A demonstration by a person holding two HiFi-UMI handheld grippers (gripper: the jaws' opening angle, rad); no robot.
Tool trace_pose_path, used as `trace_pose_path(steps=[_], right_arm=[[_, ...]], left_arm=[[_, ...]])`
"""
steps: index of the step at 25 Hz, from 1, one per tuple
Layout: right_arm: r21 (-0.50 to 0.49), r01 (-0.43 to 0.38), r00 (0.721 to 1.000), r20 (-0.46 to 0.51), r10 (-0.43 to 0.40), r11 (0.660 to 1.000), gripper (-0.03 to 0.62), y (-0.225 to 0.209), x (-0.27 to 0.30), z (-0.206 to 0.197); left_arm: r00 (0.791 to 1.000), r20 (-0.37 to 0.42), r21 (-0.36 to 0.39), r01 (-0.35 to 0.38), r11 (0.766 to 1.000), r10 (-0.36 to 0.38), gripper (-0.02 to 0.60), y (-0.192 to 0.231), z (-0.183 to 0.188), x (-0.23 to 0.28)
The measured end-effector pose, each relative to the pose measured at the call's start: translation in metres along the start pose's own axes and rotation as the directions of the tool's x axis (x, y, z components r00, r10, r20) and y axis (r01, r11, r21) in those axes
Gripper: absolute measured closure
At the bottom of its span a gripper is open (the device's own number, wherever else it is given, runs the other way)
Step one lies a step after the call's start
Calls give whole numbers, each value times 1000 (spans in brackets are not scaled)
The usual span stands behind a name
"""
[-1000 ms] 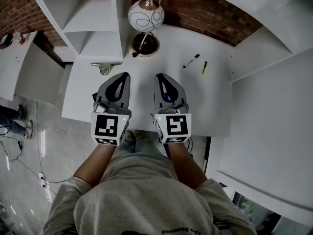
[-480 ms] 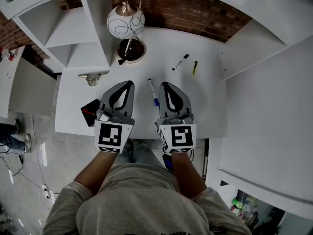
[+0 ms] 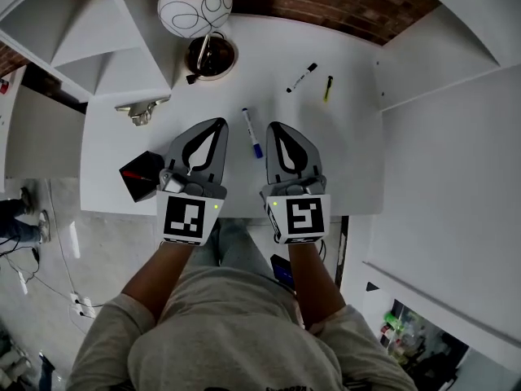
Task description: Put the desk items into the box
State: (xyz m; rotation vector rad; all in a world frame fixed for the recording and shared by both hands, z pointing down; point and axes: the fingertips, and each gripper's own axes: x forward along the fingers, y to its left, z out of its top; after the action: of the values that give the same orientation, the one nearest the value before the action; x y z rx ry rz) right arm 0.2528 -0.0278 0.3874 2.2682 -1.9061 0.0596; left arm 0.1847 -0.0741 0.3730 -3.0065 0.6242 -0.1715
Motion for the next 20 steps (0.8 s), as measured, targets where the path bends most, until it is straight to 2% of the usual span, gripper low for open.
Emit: trace_pose_path(steps=[12,20], right_arm=[[-2,-46,994,-100,46,999,576,1,28,-63],[10,-83,974,-211,83,997,574,0,53,-114]], left_arm=[[998,-31,-21,49,999,-49,578,-2,-52,22],[994,-73,-7,77,997,-78,577,-5,-88,42]])
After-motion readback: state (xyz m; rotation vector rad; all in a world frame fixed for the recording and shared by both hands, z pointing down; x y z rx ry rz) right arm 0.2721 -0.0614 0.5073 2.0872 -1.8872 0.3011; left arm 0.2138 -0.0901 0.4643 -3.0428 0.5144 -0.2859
